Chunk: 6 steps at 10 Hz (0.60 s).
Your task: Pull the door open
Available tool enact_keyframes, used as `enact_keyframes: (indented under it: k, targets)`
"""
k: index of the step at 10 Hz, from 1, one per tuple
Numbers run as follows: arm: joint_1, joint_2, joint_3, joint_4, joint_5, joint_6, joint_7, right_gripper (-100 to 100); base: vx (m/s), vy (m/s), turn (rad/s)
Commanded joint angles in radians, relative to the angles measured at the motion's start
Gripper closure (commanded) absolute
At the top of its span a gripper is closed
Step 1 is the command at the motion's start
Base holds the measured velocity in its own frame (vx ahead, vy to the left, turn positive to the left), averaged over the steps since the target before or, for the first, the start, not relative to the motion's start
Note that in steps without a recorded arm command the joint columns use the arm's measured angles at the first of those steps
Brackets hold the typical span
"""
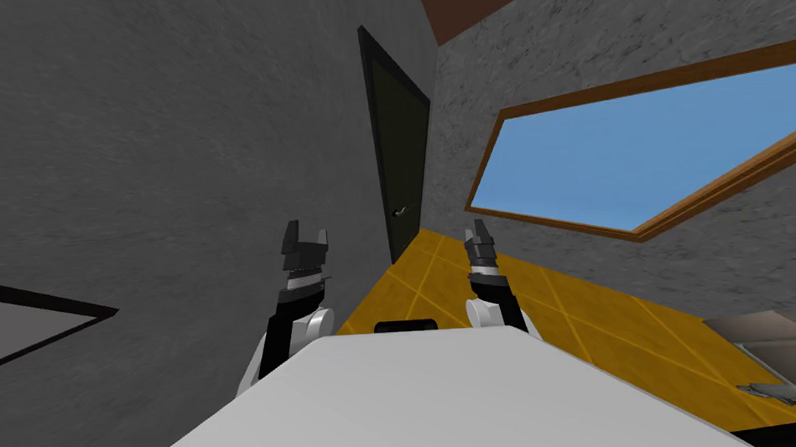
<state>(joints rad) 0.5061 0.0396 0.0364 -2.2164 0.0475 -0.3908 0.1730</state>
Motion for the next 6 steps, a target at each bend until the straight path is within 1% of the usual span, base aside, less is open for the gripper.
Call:
enact_keyframes:
  k: [1,3,4,6]
  targets:
    - [-0.014,-0.009,-0.001,0.029,-0.001,-0.006,-0.005,-100,0.034,-0.016,0.098]
    - [-0.044,-0.026,-0.003,0.089,-0.004,-0.018,-0.014,-100,0.09,-0.073,0.184]
    - [-0.054,-0.031,-0.003,0.109,-0.005,-0.022,-0.018,-100,0.103,-0.09,0.13]
    - [-0.075,-0.042,-0.005,0.153,-0.008,-0.031,-0.025,-100,0.082,-0.059,0.12]
